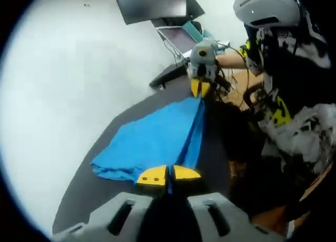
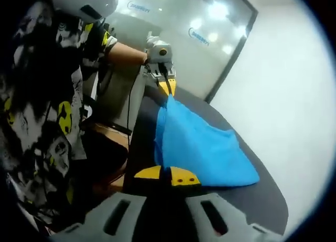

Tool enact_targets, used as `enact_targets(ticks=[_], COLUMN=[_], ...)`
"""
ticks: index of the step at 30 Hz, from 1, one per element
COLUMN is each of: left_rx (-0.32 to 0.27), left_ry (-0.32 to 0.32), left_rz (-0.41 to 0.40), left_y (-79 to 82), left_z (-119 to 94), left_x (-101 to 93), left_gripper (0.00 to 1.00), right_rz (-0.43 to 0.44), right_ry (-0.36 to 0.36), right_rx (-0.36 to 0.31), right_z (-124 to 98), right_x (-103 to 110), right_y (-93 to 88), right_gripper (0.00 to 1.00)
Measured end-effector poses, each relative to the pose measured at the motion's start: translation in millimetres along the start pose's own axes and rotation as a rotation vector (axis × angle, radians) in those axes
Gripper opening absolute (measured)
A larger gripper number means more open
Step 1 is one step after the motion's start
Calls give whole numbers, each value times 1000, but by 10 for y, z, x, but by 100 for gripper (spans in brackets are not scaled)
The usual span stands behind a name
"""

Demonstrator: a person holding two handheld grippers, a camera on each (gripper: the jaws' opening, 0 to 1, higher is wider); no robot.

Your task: Spread out the cloth and fold it

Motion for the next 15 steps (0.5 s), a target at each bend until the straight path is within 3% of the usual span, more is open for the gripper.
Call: enact_targets(ticks=[2,5,6,8,10,14,15], left_rx=[14,17,21,52,104,152,143], left_ry=[0,45,90,161,213,193,180], left_rz=[43,47,68,182,393,504,474], left_y=[-22,-42,-61,-84,-77,-30,-13], left_z=[57,-36,-95,-178,-219,-129,-99], left_x=[-82,-4,78,177,189,130,131], left_gripper=[4,9,13,27,40,36,34], right_rz=[-6,-25,-26,-31,-53,-68,-63], right_ry=[11,15,10,-2,-9,-9,-19], right_rx=[14,43,43,49,70,87,95], right_z=[9,-8,-17,-33,-40,-51,-55], right_x=[36,56,51,41,46,54,37], right_y=[-9,-24,-13,3,-12,-26,-30], right_gripper=[0,0,0,1,4,8,9])
Point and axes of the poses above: the point that each gripper's makers call its tool centre point, and the gripper's own axes: z roughly forward along the fingers, x roughly to its left, y roughly out of its top, the point moved 2 cm from there along -z, roughly backward along the fingers, and after that the axes turned 5 degrees about x, right-handed, at the moved point
